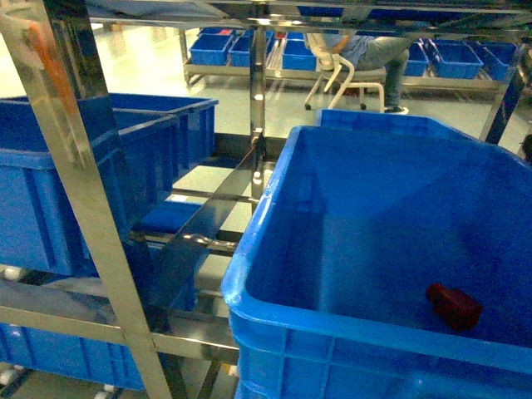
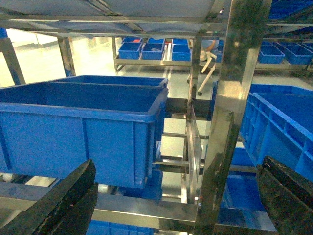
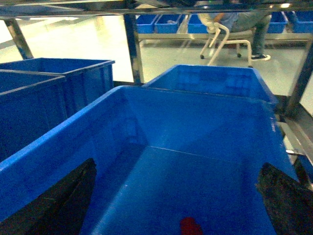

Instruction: Pick red block from blue box to shelf

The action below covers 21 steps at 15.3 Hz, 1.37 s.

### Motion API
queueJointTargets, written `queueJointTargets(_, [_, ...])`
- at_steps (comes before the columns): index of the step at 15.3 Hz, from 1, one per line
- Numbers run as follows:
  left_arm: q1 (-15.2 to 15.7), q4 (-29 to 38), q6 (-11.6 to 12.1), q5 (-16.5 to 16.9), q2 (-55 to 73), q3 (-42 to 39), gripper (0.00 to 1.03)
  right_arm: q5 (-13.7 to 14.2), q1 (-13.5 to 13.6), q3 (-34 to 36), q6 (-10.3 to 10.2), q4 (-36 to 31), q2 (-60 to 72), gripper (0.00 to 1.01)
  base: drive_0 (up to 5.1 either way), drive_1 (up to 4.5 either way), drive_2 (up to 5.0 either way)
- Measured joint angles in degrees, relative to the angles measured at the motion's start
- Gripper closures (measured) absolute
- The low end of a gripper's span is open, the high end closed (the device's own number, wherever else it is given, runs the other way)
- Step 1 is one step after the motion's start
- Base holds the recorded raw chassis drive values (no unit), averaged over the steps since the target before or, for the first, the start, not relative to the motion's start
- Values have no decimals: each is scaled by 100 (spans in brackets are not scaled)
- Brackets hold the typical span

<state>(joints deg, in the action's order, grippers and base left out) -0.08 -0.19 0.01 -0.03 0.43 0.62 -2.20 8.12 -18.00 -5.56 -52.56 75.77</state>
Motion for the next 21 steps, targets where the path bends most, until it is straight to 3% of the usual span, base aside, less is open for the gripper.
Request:
queueJointTargets(3, [0, 0, 0, -2, 0, 0, 5, 94, -516, 393, -2, 1049, -1622, 3, 0, 0, 0])
queueJointTargets(5, [0, 0, 0, 0, 0, 0, 5, 59, -678, 435, -42, 2184, -3064, 3, 0, 0, 0])
queueJointTargets(7, [0, 0, 0, 0, 0, 0, 5, 94, -662, 431, -44, 2874, -4022, 3, 0, 0, 0])
queueJointTargets(11, [0, 0, 0, 0, 0, 0, 5, 109, -699, 321, -131, 3069, -4135, 3, 0, 0, 0])
queueJointTargets(12, [0, 0, 0, 0, 0, 0, 5, 149, -756, 273, 15, 3425, -4212, 10, 0, 0, 0])
queueJointTargets(13, [0, 0, 0, -2, 0, 0, 5, 223, -807, 369, 262, 3469, -4358, 23, 0, 0, 0])
queueJointTargets(14, [0, 0, 0, 0, 0, 0, 5, 219, -815, 514, 376, 3447, -4520, 34, 0, 0, 0])
queueJointTargets(19, [0, 0, 0, 0, 0, 0, 5, 221, -813, 1152, 518, 3552, -5239, 98, 0, 0, 0])
queueJointTargets(21, [0, 0, 0, 0, 0, 0, 5, 221, -813, 1357, 540, 3711, -5549, 99, 0, 0, 0])
